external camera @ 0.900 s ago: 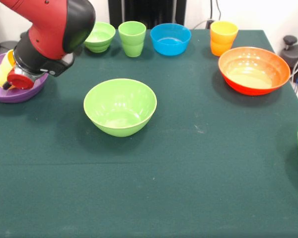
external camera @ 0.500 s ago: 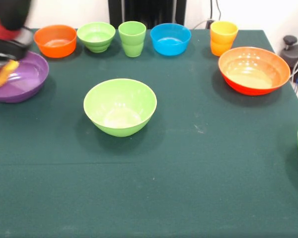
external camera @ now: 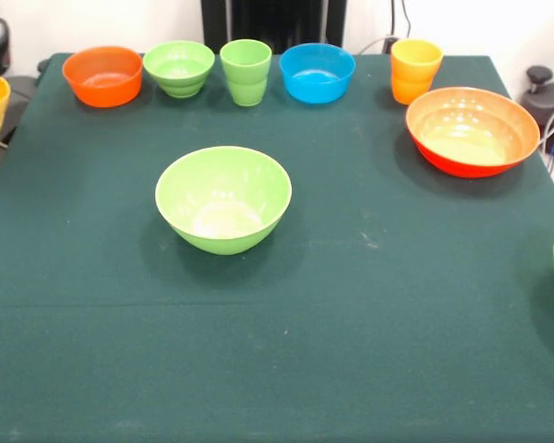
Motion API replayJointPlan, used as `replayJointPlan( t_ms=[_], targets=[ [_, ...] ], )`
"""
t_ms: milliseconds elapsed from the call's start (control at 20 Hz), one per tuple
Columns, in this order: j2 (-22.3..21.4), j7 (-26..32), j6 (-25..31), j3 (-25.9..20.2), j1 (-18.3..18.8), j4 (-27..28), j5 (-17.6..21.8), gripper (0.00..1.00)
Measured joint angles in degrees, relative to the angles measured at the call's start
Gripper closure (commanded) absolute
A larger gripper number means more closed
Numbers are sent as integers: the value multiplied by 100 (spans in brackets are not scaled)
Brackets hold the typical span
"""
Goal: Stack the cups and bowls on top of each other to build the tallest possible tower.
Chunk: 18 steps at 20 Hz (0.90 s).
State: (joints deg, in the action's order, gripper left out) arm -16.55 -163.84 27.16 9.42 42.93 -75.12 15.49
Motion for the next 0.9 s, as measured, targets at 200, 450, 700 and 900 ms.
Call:
replayJointPlan(
  t_ms=[200,450,700,900],
  targets=[
    [-39,2,-8,-104,-178,-148,-66,100],
    [-174,1,-1,-61,-360,-150,-125,100],
    [-212,1,-1,-119,-573,-159,-230,100],
    [-211,1,-1,-218,-682,-171,-233,100]
  ],
)
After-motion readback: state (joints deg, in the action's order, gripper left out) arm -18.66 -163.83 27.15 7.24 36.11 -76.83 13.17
